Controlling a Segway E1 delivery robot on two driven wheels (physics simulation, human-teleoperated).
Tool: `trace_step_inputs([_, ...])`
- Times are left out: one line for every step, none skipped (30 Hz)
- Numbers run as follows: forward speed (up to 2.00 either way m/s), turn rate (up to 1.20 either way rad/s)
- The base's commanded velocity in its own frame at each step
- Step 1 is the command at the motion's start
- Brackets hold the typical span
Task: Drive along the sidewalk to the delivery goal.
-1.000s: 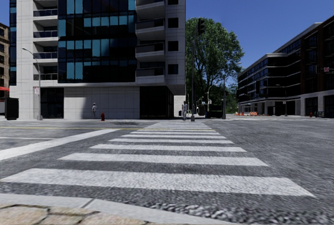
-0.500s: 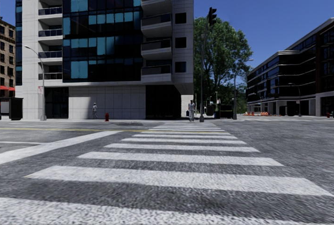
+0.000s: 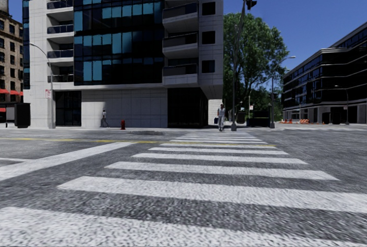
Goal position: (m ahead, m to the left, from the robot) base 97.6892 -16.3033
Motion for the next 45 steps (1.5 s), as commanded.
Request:
trace_step_inputs([2.0,0.0])
trace_step_inputs([2.0,0.0])
trace_step_inputs([2.0,0.0])
trace_step_inputs([2.0,0.0])
trace_step_inputs([2.0,0.0])
trace_step_inputs([2.0,0.0])
trace_step_inputs([2.0,0.0])
trace_step_inputs([2.0,0.0])
trace_step_inputs([2.0,0.0])
trace_step_inputs([2.0,0.0])
trace_step_inputs([2.0,0.0])
trace_step_inputs([2.0,0.0])
trace_step_inputs([2.0,0.0])
trace_step_inputs([2.0,0.0])
trace_step_inputs([2.0,0.0])
trace_step_inputs([2.0,0.0])
trace_step_inputs([2.0,0.0])
trace_step_inputs([2.0,0.0])
trace_step_inputs([2.0,0.0])
trace_step_inputs([2.0,0.0])
trace_step_inputs([2.0,0.0])
trace_step_inputs([2.0,0.0])
trace_step_inputs([2.0,0.0])
trace_step_inputs([2.0,0.0])
trace_step_inputs([2.0,0.0])
trace_step_inputs([2.0,0.0])
trace_step_inputs([2.0,0.0])
trace_step_inputs([2.0,0.0])
trace_step_inputs([2.0,0.0])
trace_step_inputs([2.0,0.0])
trace_step_inputs([2.0,0.0])
trace_step_inputs([2.0,0.0])
trace_step_inputs([2.0,0.0])
trace_step_inputs([2.0,0.0])
trace_step_inputs([2.0,0.0])
trace_step_inputs([2.0,0.0])
trace_step_inputs([2.0,0.0])
trace_step_inputs([2.0,0.0])
trace_step_inputs([2.0,0.0])
trace_step_inputs([2.0,0.0])
trace_step_inputs([2.0,0.0])
trace_step_inputs([2.0,0.0])
trace_step_inputs([2.0,0.0])
trace_step_inputs([2.0,0.0])
trace_step_inputs([2.0,0.0])
